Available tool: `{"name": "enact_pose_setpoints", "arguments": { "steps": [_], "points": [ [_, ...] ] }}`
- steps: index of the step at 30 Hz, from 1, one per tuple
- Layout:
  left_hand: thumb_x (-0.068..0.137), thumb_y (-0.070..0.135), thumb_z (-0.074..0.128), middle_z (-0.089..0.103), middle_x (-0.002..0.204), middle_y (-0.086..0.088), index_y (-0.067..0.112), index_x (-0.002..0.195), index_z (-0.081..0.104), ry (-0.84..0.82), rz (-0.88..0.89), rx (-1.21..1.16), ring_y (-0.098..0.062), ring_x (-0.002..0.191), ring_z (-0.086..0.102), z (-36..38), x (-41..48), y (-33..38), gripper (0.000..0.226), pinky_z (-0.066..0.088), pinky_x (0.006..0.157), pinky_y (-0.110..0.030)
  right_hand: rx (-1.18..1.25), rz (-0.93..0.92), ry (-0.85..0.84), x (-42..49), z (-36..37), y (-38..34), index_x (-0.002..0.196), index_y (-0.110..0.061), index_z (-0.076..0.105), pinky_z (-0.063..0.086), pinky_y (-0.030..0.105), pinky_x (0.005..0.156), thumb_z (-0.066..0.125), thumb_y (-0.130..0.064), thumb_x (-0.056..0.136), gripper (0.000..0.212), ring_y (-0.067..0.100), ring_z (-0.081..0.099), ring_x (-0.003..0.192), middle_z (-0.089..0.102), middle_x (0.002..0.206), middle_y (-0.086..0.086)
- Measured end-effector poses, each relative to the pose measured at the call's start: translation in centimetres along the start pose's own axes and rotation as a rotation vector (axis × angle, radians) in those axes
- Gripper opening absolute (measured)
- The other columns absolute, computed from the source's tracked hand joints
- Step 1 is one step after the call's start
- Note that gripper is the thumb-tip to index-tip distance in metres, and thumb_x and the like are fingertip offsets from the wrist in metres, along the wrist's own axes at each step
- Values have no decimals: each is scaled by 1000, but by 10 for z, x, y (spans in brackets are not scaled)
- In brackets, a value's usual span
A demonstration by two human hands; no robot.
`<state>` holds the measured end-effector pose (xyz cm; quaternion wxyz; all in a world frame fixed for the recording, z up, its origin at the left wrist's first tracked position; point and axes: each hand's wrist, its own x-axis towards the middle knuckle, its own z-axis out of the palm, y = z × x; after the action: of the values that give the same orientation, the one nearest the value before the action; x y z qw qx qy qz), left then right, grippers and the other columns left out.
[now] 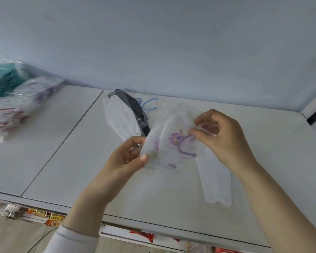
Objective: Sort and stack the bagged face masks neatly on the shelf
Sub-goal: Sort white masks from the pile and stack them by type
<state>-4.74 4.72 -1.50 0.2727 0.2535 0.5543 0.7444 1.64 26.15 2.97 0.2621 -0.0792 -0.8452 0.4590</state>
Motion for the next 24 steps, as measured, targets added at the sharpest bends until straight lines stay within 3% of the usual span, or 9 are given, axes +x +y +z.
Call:
{"name": "enact_pose_setpoints", "arguments": {
  "steps": [3,5,8,9,12,14,16,19,24],
  "points": [
    [57,44,79,71,83,-4,15,92,63,160,-8,352,-11,76,65,2,5,7,48,54,72,-29,-136,-294,26,-6,15,-14,79,-19,60,42,9,68,74,-8,72,20,8,57,73,59,79,-5],
    [60,43,76,72,88,0,23,91,65,269,10,534,-10,77,65,7,9,4,38,53,73,-30,-145,-392,43,-10,25,-16,95,-16,61,45,17,76,72,-8,71,28,13,59,82,61,89,0],
    [65,29,73,73,79,13,26,89,63,374,126,388,1,73,66,12,8,-6,26,51,64,-16,138,-183,79,-16,29,-10,121,-37,40,43,21,93,76,-15,68,68,10,54,111,55,118,-7],
    [67,24,70,73,81,16,24,92,63,380,136,308,3,75,66,12,8,-12,26,50,64,-12,242,-79,72,-20,29,-7,123,-40,35,42,22,96,76,-19,68,72,7,52,115,53,123,-9],
    [69,27,72,73,97,14,22,106,60,274,99,297,1,91,66,15,6,-27,40,50,76,-14,304,72,-53,-33,35,12,115,-32,47,44,21,94,69,-21,77,46,1,57,106,61,116,-14],
    [67,40,73,69,110,8,26,115,55,230,70,360,-6,105,63,15,5,-31,54,49,86,-22,328,162,-101,-41,40,22,110,-20,54,43,14,79,66,-9,83,31,-4,59,85,64,97,-12],
    [64,44,70,66,108,5,30,112,52,262,92,371,-4,102,62,17,4,-29,52,49,84,-20,384,210,-68,-44,41,25,109,-13,54,39,11,68,66,-9,82,30,-5,53,68,58,80,-10],
    [64,42,68,65,100,2,25,104,53,296,90,358,-6,93,63,21,4,-28,47,50,79,-19,450,213,-54,-45,42,25,100,-23,53,41,8,70,65,-8,80,28,-9,56,71,58,86,-11],
    [76,36,64,64,97,-16,19,100,58,342,79,429,-27,87,60,30,-4,-28,29,48,84,-51,266,281,-61,-53,46,24,82,-30,46,39,2,70,64,-8,85,29,-20,53,73,53,87,-15]
  ]
}}
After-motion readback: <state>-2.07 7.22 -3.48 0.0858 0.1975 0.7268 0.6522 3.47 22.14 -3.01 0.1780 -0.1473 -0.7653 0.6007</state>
